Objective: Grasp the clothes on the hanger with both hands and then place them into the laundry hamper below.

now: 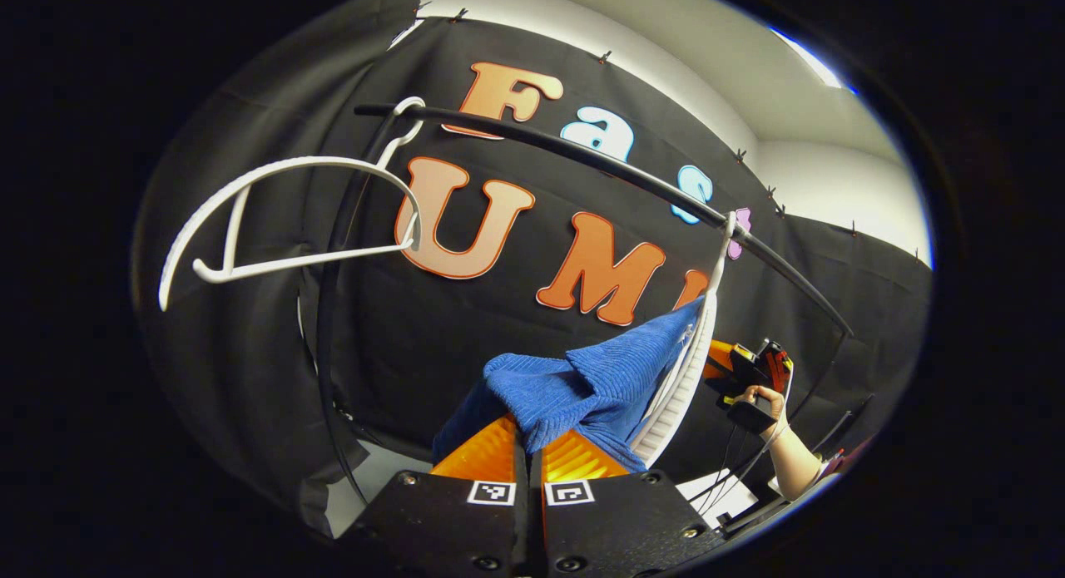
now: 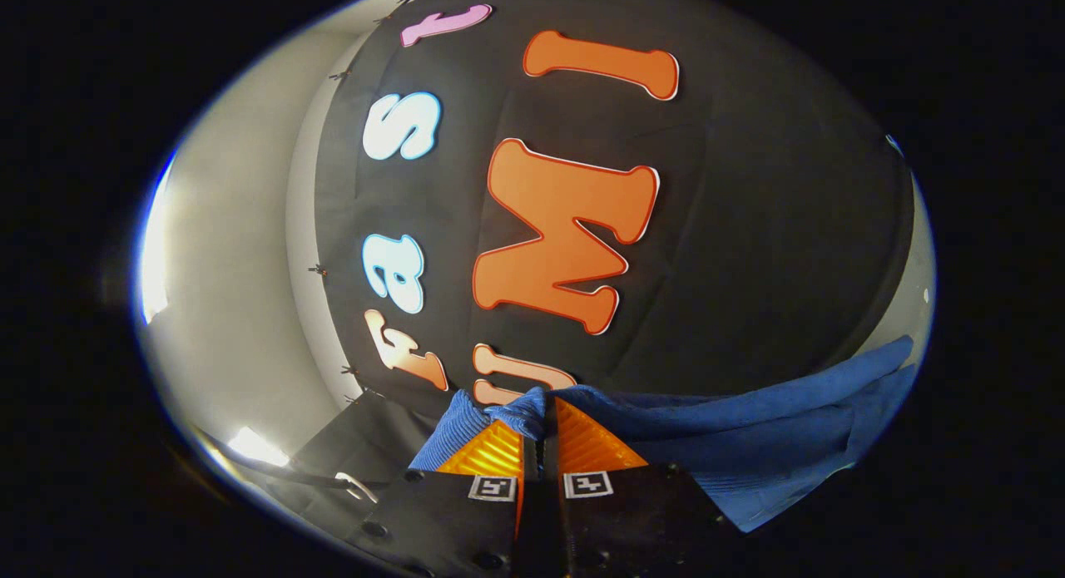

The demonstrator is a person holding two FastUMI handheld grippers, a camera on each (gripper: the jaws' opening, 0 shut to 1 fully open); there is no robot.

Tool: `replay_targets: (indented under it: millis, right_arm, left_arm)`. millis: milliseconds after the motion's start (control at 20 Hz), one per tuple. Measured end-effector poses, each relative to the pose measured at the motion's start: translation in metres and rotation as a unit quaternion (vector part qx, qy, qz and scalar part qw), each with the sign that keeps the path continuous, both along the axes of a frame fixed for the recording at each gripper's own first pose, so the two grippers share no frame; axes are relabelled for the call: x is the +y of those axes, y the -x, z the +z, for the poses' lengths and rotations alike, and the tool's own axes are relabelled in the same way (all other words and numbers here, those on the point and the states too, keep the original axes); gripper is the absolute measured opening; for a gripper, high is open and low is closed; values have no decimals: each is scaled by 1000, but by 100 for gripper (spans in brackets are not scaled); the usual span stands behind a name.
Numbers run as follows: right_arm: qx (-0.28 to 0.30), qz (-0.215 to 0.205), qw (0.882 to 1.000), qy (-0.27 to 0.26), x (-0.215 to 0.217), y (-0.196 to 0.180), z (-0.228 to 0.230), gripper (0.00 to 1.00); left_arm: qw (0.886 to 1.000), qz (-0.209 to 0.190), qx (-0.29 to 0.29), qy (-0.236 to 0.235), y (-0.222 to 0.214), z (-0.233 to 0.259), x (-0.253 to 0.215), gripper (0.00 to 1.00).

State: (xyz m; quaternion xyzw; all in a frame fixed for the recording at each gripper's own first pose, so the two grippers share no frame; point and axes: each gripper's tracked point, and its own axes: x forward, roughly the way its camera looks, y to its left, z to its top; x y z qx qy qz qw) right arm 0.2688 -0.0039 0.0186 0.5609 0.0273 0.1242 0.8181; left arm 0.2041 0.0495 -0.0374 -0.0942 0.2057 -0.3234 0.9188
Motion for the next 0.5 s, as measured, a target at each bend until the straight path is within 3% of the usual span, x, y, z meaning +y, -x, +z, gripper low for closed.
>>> replay_targets:
  millis: [150,300,500]
  right_arm:
    - [3,-4,1000,4,6,-1,-2,7]
    - [44,-19,999,9,-4,2,-25,7]
    - [53,-32,998,6,-9,10,-37,7]
  left_arm:
    - [999,17,-1,-43,5,-20,18,0]
    - [999,24,23,-29,23,-44,20,0]
    - [998,36,14,-53,40,-61,22,0]
